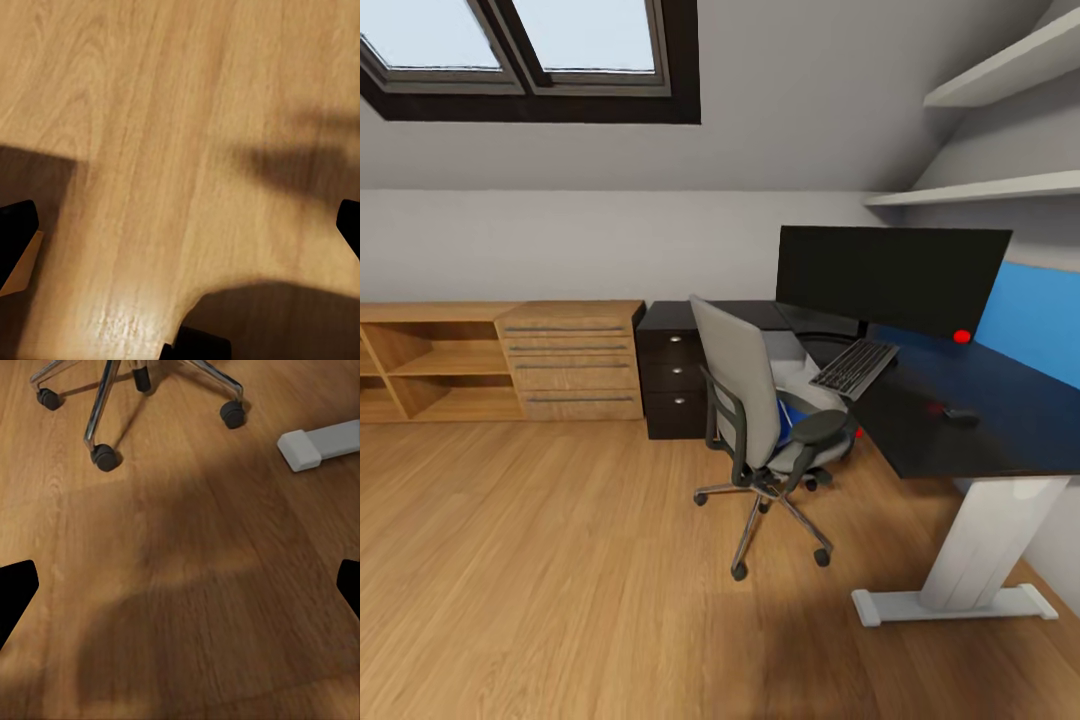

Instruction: In the bedroom, organize the workspace by keeping the computer under the desk, ensuring the monitor is on the desk, placing the keyboard on the desk next to the monitor, placing the mouse on the desk next to the keyboard, moving the folder from the swivel chair onto the desk next to the mouse, stacking the notebook on top of the folder with the pen on top of the notebook, and positioning the swivel chair next to the desk.

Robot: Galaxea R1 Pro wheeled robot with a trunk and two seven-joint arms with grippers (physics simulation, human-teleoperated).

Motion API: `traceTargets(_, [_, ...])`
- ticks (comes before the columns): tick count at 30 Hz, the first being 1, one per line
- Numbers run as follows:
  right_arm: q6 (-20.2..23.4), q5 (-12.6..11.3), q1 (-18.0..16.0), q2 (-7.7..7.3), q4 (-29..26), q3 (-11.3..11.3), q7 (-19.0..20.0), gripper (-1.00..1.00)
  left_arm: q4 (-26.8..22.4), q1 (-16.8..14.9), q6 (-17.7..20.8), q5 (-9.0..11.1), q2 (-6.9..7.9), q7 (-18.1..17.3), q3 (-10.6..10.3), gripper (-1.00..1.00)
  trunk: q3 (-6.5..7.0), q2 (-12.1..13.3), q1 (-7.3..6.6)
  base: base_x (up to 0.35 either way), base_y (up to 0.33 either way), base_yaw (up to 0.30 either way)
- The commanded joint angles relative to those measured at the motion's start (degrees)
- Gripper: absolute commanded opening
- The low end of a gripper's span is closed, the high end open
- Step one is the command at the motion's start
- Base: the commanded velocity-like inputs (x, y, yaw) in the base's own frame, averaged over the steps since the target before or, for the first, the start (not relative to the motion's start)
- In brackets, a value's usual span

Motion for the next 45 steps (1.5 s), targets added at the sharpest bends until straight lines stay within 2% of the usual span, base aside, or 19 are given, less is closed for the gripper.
traceTargets(1, [-0.13,-0.07,-0.04,0.0,0.06,-0.07,-0.02,1.0,0.02,-0.03,-0.21,0.5,-0.02,-0.09,0.03,1.0,-0.25,-0.44,0.22,0.0,0.0,0.0])
traceTargets(7, [0.03,-0.11,-0.18,-0.11,-1.25,-0.16,0.07,1.0,-1.7,-0.05,0.85,0.9,-0.13,-0.14,-0.03,1.0,-1.34,-2.84,1.53,0.0,0.0,0.0])
traceTargets(8, [0.51,-0.27,-0.97,-0.12,-3.16,-0.2,-0.09,1.0,-4.52,-0.08,1.89,0.92,-0.63,0.07,-0.04,1.0,-1.52,-3.25,1.75,0.0,0.0,0.0])
traceTargets(9, [1.74,-0.44,-2.65,-0.17,-4.43,-0.25,-0.18,1.0,-8.49,-0.1,5.23,0.93,-1.22,0.2,-0.05,1.0,-1.7,-3.65,1.97,0.0,0.0,0.0])
traceTargets(10, [2.41,-0.48,-3.42,-0.18,-4.7,-0.28,-0.22,1.0,-9.99,-0.12,6.91,0.93,-1.35,0.22,-0.05,1.0,-1.88,-4.05,2.19,0.0,0.0,0.0])
traceTargets(11, [4.11,-0.5,-5.16,-0.25,-5.05,-0.35,-0.27,1.0,-13.11,-0.28,10.98,0.97,-1.56,0.25,-0.05,1.0,-2.06,-4.45,2.41,0.0,0.0,0.0])
traceTargets(12, [5.17,-0.52,-6.12,-0.31,-5.15,-0.4,-0.29,1.0,-14.69,-0.5,13.27,0.98,-1.64,0.26,-0.05,1.0,-2.24,-4.85,2.63,0.0,0.0,0.0])
traceTargets(15, [14.22,-0.77,-13.46,-1.43,-4.79,-0.72,-1.07,1.0,-21.86,-3.55,25.74,1.13,-2.17,0.3,-0.05,1.0,-2.78,-6.05,3.29,0.0,0.0,0.0])
traceTargets(16, [16.04,-0.86,-14.83,-1.63,-4.66,-0.75,-1.23,1.0,-22.48,-4.3,27.06,1.23,-2.32,0.3,-0.04,1.0,-2.96,-6.45,3.51,0.0,0.0,0.0])
traceTargets(18, [23.71,-1.52,-20.33,-2.1,-4.26,-0.81,-1.65,1.0,-23.95,-7.61,30.24,2.14,-3.07,0.35,-0.03,1.0,-3.32,-7.26,3.95,0.0,0.0,0.0])
traceTargets(23, [35.23,-3.66,-27.96,-2.61,-4.09,-0.91,-1.89,1.0,-24.91,-11.92,32.72,4.46,-3.76,0.26,-0.05,1.0,-4.22,-9.26,5.05,0.0,0.0,0.0])
traceTargets(27, [39.74,-7.04,-31.03,-3.28,-3.97,-0.75,-1.87,1.0,-25.24,-13.23,33.88,5.56,-3.86,-0.16,0.05,1.0,-4.75,-10.46,5.71,0.0,0.0,0.0])
traceTargets(29, [38.94,-7.36,-31.25,-3.4,-3.97,-0.72,-1.88,1.0,-25.24,-13.33,33.78,5.58,-3.74,-0.34,0.14,1.0,-4.75,-10.46,5.71,0.0,0.0,0.0])
traceTargets(30, [35.36,-7.43,-31.24,-3.26,-4.0,-0.63,-1.64,1.0,-25.0,-13.38,33.4,5.47,-3.71,-0.46,0.13,1.0,-4.75,-10.46,5.71,0.0,0.0,0.0])
traceTargets(32, [33.99,-7.41,-31.18,-3.18,-3.94,-0.55,-1.51,1.0,-24.82,-13.39,32.92,5.37,-3.71,-0.42,0.12,1.0,-4.75,-10.46,5.71,0.0,0.0,0.0])
traceTargets(36, [32.72,-6.13,-29.86,-2.93,-2.64,-0.47,-1.68,1.0,-23.53,-12.56,31.64,5.14,-2.44,-0.46,0.4,1.0,-4.75,-10.46,5.71,0.0,0.0,0.0])
traceTargets(39, [31.98,-5.96,-29.82,-2.8,-1.67,-0.49,-1.84,1.0,-22.56,-12.27,30.68,5.11,-3.1,-0.43,0.44,1.0,-4.75,-10.46,5.71,0.0,0.0,0.0])
traceTargets(41, [32.64,-6.11,-29.75,-3.45,-1.03,-0.37,-1.62,1.0,-23.23,-12.02,31.03,5.14,-3.65,-0.49,0.24,1.0,-4.75,-10.46,5.71,0.0,0.0,0.0])
traceTargets(45, [33.92,-6.15,-28.99,-4.31,0.28,-0.31,-1.45,1.0,-24.53,-11.92,32.32,5.16,-3.42,-0.48,0.2,1.0,-4.75,-10.46,5.71,0.0,0.0,0.0])
